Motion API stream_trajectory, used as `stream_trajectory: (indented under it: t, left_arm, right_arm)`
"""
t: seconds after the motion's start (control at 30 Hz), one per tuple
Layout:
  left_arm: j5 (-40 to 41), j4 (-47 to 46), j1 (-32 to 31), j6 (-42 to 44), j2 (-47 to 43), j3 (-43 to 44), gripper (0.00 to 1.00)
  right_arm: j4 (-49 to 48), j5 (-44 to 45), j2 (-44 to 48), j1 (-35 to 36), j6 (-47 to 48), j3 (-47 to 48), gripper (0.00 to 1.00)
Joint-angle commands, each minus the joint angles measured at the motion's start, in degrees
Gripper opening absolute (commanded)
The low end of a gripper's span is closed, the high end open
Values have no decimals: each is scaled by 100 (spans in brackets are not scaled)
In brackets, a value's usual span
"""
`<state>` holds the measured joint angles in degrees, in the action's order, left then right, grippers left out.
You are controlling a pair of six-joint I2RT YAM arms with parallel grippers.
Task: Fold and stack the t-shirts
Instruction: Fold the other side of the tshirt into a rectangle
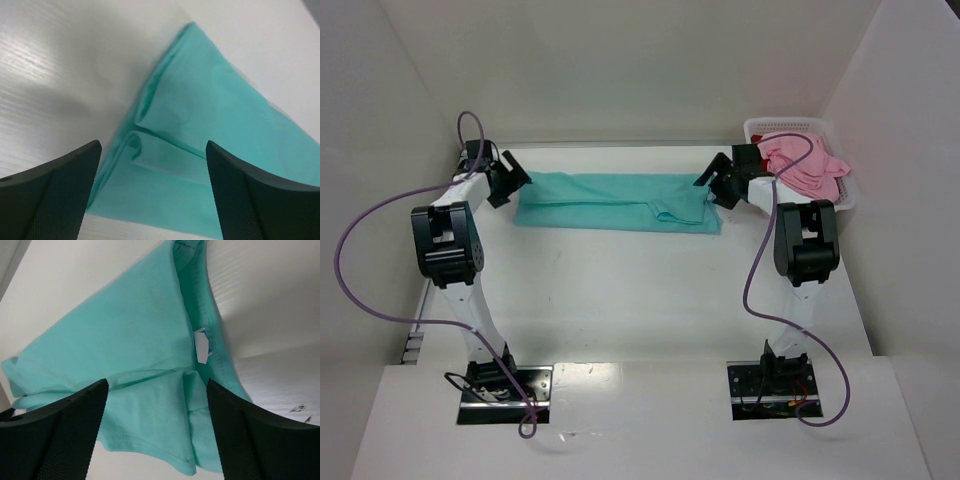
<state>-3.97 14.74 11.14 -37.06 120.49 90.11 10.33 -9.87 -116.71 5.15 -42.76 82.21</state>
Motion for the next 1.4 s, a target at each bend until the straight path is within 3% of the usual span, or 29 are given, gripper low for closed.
stream_trajectory:
  t: [0.0, 0.17, 0.23, 0.43, 0.77, 0.87, 1.0, 1.03, 1.13, 1.37]
  left_arm:
    - [-541, -261, -24, 637, -588, 297, 94]
    - [-1474, -261, -217, 1024, -799, 464, 99]
    - [-1729, -261, -340, 1235, -921, 464, 99]
    - [-1450, 28, -823, 1631, -1027, 323, 99]
    - [-992, 90, -991, 1693, -1423, -160, 99]
    - [-992, 90, -991, 1640, -1423, -160, 99]
    - [-1045, -23, -991, 1579, -1423, -265, 99]
    - [-1123, -24, -991, 1579, -1423, -265, 99]
    - [-1273, -86, -991, 1526, -1423, -371, 100]
    - [-1712, -191, -1043, 1675, -1423, -529, 100]
  right_arm:
    - [4, 108, 332, -49, 488, 295, 86]
    - [14, -366, 728, -49, 550, -82, 87]
    - [13, -367, 781, -49, 497, -372, 84]
    - [136, -428, 939, 197, 619, -654, 72]
    - [154, -332, 816, 329, 726, -962, 72]
    - [13, -384, 763, 329, 726, -1014, 63]
    - [-40, -436, 649, 329, 726, -962, 42]
    - [-92, -437, 649, 329, 673, -910, 32]
    - [-241, -560, 596, 329, 612, -839, 20]
    - [-128, -745, -62, 329, 559, 285, 13]
